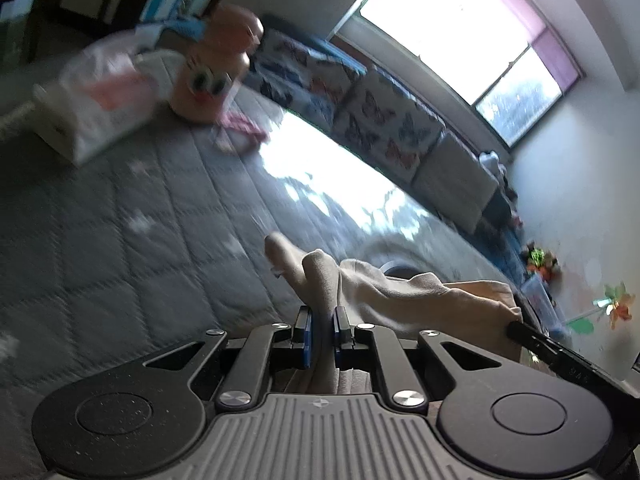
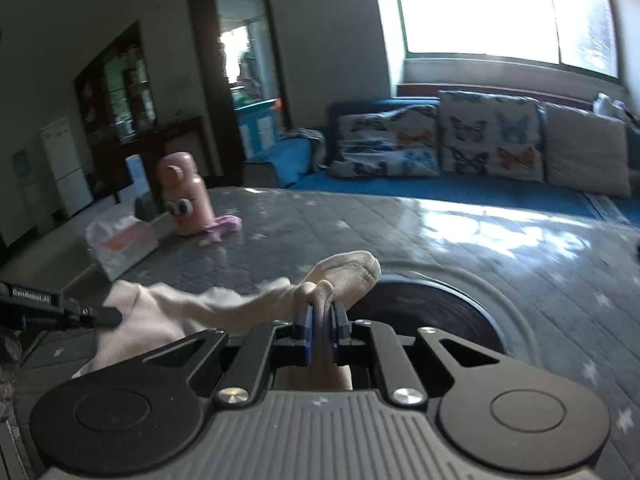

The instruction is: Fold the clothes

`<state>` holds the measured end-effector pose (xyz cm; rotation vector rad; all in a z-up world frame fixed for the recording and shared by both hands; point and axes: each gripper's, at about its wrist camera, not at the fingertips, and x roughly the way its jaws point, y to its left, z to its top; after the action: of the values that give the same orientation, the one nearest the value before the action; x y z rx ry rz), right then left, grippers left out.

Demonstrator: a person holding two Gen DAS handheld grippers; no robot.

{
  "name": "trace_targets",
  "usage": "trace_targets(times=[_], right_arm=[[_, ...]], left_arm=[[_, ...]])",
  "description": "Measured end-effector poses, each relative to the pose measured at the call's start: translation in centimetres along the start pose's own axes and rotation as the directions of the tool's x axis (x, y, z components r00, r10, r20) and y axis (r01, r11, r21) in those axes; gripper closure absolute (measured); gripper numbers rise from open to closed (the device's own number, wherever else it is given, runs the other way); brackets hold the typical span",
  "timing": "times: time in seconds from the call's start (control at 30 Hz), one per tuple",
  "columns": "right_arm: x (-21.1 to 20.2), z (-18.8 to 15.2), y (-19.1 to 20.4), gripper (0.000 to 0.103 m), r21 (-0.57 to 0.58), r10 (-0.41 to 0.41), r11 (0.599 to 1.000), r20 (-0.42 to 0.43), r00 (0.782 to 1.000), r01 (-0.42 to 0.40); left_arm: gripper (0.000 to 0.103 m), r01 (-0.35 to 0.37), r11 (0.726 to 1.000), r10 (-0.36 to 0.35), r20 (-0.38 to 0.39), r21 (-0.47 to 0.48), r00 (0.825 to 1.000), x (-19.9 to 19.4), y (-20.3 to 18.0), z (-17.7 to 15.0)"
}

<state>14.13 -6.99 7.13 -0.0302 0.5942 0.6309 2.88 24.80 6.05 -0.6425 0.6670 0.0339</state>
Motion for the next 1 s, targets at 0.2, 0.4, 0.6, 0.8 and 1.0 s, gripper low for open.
trace_targets(times=[0.2, 0.4, 0.6, 0.8, 1.0], right_arm=[[2.5, 1.6, 3.4, 0.095, -0.035, 0.086, 0.996, 0.006, 0.996, -0.086], [4.3, 2.6, 6.1, 0.095, -0.071, 0.160, 0.985, 0.005, 0.987, -0.159], [6.5, 2.5, 7.4, 0.095, -0.081, 0.179, 0.980, -0.029, 0.983, -0.181], [8.4, 1.5, 7.6, 0.095, -0.089, 0.152, 0.983, -0.089, 0.984, -0.160], [9.2, 1.0, 7.6, 0.092, -0.114, 0.107, 0.986, -0.112, 0.988, -0.120]], left_arm=[[0.092, -0.060, 0.998, 0.061, 0.067, -0.020, 0.996, -3.1, 1.7, 1.3], [0.092, -0.117, 0.992, 0.123, 0.110, -0.055, 0.986, -5.2, 3.8, 2.1], [0.092, -0.154, 0.985, 0.162, 0.100, -0.083, 0.982, -5.5, 5.4, 1.8], [0.091, -0.189, 0.977, 0.195, 0.057, -0.096, 0.979, -4.4, 6.7, 1.2], [0.083, -0.233, 0.969, 0.237, 0.046, -0.082, 0.970, -3.9, 7.0, 1.1]])
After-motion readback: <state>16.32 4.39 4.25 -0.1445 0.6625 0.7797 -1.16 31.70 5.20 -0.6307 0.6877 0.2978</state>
